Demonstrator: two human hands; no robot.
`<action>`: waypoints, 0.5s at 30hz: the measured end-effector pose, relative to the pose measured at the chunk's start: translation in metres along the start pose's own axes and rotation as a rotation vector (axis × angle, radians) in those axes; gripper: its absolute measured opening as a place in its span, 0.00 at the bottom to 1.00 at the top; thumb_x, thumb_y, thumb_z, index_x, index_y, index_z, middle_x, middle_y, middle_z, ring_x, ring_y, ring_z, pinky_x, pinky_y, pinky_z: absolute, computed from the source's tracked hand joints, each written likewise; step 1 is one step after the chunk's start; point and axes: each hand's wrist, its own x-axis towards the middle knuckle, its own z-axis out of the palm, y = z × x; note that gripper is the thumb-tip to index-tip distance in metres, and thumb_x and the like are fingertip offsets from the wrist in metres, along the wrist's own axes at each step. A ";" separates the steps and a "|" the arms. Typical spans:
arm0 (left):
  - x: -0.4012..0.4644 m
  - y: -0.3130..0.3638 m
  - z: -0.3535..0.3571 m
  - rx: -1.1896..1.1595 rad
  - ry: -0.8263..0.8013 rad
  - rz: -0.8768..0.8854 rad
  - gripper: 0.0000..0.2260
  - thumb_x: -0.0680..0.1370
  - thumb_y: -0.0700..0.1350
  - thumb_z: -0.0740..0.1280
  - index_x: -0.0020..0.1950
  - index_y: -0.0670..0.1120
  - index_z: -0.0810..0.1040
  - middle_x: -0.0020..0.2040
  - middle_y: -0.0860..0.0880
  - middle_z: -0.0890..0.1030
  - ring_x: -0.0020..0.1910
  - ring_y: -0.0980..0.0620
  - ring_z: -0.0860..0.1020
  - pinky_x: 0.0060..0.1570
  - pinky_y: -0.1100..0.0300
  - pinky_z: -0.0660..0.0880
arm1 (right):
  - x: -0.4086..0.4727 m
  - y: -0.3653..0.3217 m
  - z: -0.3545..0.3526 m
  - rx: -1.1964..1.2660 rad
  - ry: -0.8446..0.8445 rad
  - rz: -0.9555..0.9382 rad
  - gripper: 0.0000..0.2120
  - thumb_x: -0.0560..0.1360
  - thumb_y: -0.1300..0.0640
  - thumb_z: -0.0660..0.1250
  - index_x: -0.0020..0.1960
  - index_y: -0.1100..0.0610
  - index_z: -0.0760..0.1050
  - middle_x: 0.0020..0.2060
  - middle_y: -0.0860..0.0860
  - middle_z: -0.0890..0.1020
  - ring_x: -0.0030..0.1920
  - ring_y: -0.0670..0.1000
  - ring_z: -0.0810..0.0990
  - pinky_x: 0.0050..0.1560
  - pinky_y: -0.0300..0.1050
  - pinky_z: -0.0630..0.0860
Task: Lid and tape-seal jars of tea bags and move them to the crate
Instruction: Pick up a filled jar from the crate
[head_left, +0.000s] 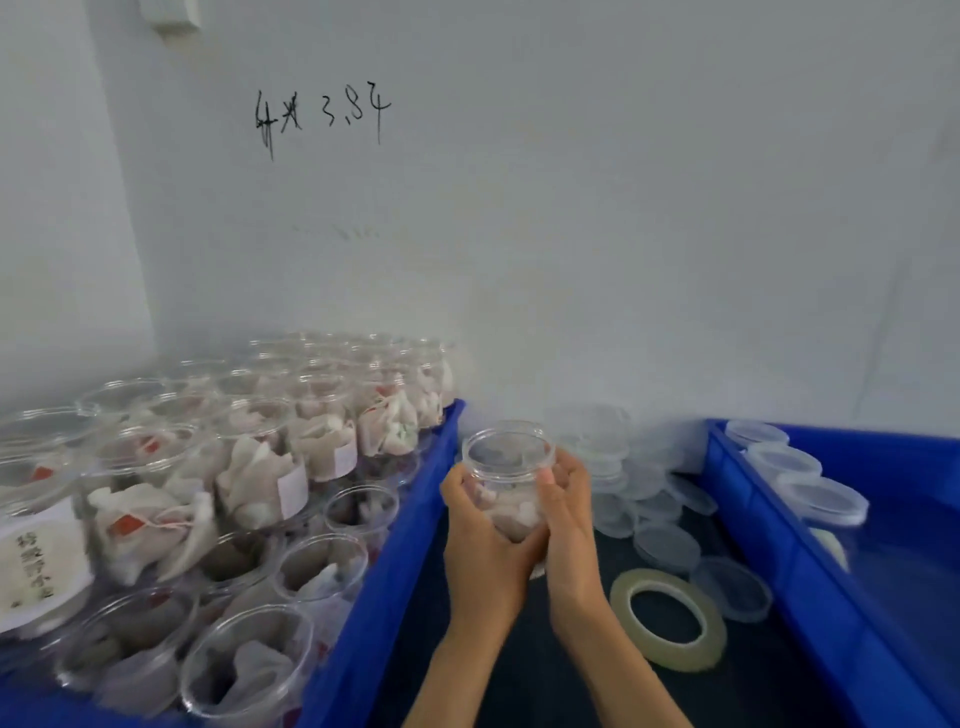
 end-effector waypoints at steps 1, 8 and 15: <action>0.000 -0.010 0.010 -0.003 -0.061 -0.046 0.36 0.59 0.63 0.75 0.59 0.67 0.56 0.56 0.55 0.78 0.48 0.56 0.81 0.43 0.59 0.81 | 0.002 0.008 -0.012 -0.003 0.035 0.014 0.19 0.79 0.52 0.61 0.69 0.54 0.67 0.65 0.54 0.76 0.66 0.53 0.75 0.69 0.58 0.70; 0.000 -0.067 0.054 0.088 -0.282 -0.201 0.38 0.53 0.66 0.73 0.57 0.64 0.57 0.50 0.58 0.78 0.45 0.64 0.78 0.34 0.73 0.71 | 0.004 0.055 -0.073 -0.069 0.108 0.117 0.13 0.81 0.63 0.59 0.65 0.57 0.69 0.61 0.57 0.78 0.61 0.53 0.78 0.61 0.46 0.77; 0.001 -0.093 0.073 0.080 -0.341 -0.147 0.40 0.56 0.63 0.76 0.60 0.64 0.57 0.57 0.57 0.79 0.52 0.61 0.79 0.44 0.68 0.75 | 0.009 0.073 -0.096 -0.057 0.111 0.133 0.15 0.81 0.64 0.58 0.67 0.58 0.68 0.60 0.55 0.79 0.58 0.48 0.80 0.52 0.37 0.78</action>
